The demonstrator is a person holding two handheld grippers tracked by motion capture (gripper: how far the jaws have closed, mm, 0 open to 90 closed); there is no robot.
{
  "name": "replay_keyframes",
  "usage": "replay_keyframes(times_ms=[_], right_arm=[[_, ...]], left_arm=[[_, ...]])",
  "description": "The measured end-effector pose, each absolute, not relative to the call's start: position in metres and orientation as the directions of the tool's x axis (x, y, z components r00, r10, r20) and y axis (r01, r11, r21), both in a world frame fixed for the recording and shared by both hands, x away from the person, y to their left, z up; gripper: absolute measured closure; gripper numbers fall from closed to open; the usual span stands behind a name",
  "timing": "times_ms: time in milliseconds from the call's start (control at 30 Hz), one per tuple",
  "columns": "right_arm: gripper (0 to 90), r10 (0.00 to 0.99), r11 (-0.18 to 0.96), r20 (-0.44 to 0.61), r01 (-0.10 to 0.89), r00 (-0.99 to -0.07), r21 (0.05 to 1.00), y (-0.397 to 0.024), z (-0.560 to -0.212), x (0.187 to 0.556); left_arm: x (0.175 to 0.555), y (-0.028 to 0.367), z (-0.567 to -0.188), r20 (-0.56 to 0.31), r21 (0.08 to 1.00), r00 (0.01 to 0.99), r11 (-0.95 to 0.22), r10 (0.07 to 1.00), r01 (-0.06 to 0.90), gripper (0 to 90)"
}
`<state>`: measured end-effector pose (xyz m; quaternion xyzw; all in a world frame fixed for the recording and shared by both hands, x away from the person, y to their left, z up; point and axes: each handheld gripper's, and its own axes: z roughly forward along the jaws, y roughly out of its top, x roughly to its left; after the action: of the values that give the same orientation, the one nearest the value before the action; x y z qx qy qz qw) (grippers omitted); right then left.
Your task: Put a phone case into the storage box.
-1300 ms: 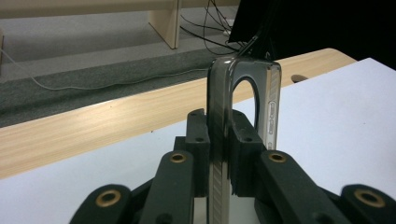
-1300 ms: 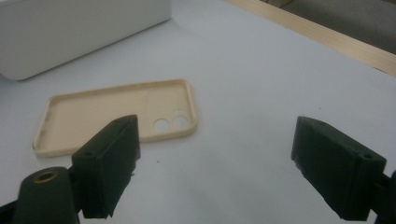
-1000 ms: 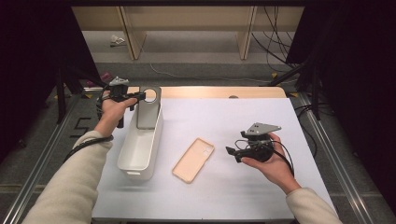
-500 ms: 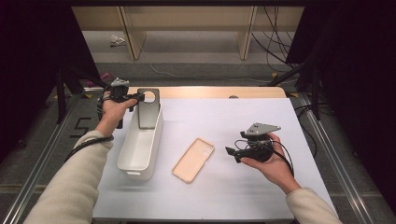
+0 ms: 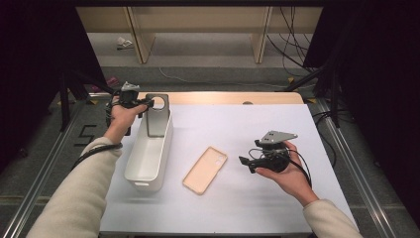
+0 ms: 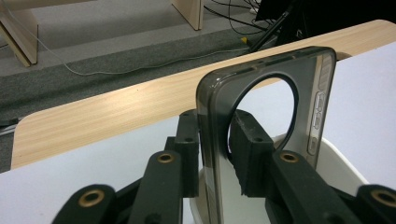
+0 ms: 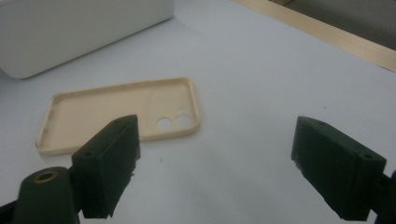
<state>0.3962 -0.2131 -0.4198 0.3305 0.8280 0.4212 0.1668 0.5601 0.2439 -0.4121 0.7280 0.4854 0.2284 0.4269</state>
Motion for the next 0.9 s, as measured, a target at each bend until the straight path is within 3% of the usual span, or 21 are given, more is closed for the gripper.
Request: replay_keyframes(times_ms=[500,767,900], right_arm=[[16.3,0.690,0.428,0.001,0.409,-0.724,0.806,-0.213,-0.420,0.396],[16.3,0.691,0.430,-0.002,0.409,-0.723,0.805,-0.212,-0.420,0.396],[16.3,0.691,0.431,-0.001,0.411,-0.723,0.803,-0.212,-0.421,0.396]], left_arm=[[0.565,0.238,-0.416,-0.097,0.839,0.389,-0.135,0.916,0.528,62.0],[0.564,0.235,-0.411,-0.095,0.833,0.381,-0.136,0.920,0.536,43.8],[0.559,0.233,-0.405,-0.091,0.828,0.370,-0.136,0.925,0.544,26.8]])
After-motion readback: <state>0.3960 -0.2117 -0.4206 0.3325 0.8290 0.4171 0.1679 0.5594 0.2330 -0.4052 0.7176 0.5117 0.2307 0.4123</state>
